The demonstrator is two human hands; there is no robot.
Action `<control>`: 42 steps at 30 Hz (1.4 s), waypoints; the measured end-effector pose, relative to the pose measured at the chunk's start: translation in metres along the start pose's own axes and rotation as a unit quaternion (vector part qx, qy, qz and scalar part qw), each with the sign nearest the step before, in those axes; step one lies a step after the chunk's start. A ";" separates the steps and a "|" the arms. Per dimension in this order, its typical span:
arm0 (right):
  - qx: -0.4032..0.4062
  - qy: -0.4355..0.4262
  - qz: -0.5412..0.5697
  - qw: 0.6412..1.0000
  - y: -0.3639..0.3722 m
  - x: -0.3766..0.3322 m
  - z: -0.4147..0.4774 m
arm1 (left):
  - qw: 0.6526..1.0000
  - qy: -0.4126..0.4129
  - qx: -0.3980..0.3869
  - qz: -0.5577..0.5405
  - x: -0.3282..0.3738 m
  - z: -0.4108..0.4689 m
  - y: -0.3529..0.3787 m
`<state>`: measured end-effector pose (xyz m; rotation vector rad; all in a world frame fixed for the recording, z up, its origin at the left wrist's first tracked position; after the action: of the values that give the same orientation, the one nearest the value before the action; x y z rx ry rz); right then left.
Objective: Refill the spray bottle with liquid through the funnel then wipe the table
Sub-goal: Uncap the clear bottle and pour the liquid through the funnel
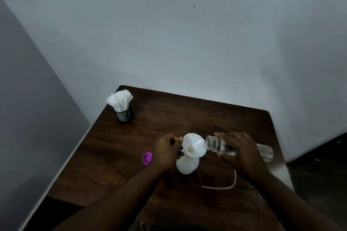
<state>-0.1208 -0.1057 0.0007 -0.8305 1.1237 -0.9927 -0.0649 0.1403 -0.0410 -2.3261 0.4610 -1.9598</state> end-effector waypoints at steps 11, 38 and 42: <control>0.006 -0.010 0.002 1.000 -0.005 -0.004 0.000 | 1.000 -0.002 0.001 0.008 0.002 -0.001 -0.001; -0.006 -0.006 -0.004 1.000 -0.003 -0.003 -0.003 | 1.000 -0.001 0.010 0.018 0.004 -0.003 -0.003; -0.004 -0.002 0.000 1.000 -0.004 -0.003 -0.003 | 1.000 0.004 0.008 0.010 0.004 -0.003 -0.001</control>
<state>-0.1248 -0.1043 0.0052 -0.8398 1.1243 -0.9864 -0.0665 0.1406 -0.0360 -2.2960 0.4665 -1.9558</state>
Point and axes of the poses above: each hand's wrist, its own z-axis towards the middle knuckle, its own y-axis out of the palm, x = y × z, the point moved 7 cm from there along z, towards the middle knuckle, and after that the axes turned 2 degrees about y, right-handed, at the moved point
